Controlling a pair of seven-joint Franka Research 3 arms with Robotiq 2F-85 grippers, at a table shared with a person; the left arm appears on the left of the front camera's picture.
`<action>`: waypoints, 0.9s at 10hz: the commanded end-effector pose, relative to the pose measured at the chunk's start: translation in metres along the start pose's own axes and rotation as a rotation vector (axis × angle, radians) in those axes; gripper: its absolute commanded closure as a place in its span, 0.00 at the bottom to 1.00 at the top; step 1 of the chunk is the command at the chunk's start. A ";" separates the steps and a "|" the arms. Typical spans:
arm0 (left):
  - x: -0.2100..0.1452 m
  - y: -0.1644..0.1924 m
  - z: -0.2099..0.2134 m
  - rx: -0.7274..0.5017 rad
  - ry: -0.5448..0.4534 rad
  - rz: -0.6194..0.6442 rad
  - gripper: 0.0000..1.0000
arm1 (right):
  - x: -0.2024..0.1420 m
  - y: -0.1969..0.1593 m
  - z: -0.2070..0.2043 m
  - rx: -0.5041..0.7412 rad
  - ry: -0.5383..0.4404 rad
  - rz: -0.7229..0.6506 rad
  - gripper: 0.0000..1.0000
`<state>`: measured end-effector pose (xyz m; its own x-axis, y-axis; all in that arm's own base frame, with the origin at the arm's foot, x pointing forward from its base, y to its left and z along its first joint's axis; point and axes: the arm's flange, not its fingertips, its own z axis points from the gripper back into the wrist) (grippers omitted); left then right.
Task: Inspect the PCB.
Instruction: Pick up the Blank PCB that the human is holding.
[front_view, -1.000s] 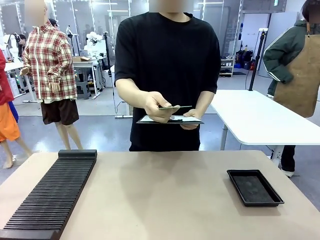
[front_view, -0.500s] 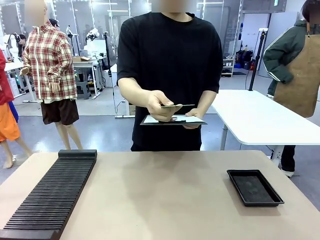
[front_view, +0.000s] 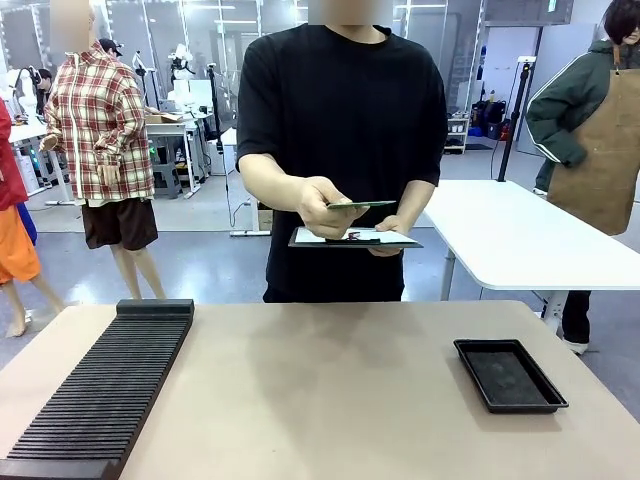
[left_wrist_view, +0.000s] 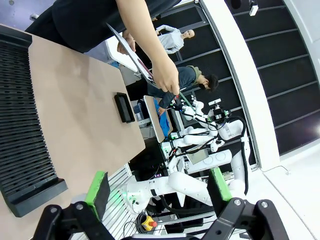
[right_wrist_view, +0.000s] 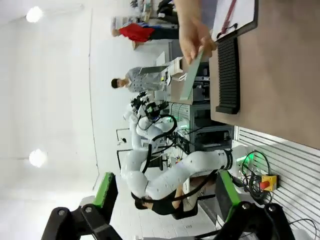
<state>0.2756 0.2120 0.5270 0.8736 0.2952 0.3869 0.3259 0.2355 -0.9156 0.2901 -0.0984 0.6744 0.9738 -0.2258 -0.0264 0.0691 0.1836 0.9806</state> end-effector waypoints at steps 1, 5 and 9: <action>-0.001 -0.002 -0.001 -0.004 0.005 -0.010 0.00 | 0.012 0.003 -0.033 -0.051 -0.005 -0.070 0.00; -0.001 -0.002 -0.001 -0.004 0.005 -0.010 0.00 | 0.025 -0.005 -0.125 -0.042 0.061 -0.128 0.00; -0.001 -0.002 -0.001 -0.004 0.005 -0.010 0.00 | 0.033 -0.010 -0.206 -0.033 0.135 -0.182 0.00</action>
<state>0.2756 0.2119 0.5269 0.8736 0.2951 0.3869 0.3261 0.2349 -0.9157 0.3580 0.0751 0.6239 0.9728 -0.1315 -0.1905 0.2149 0.2073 0.9544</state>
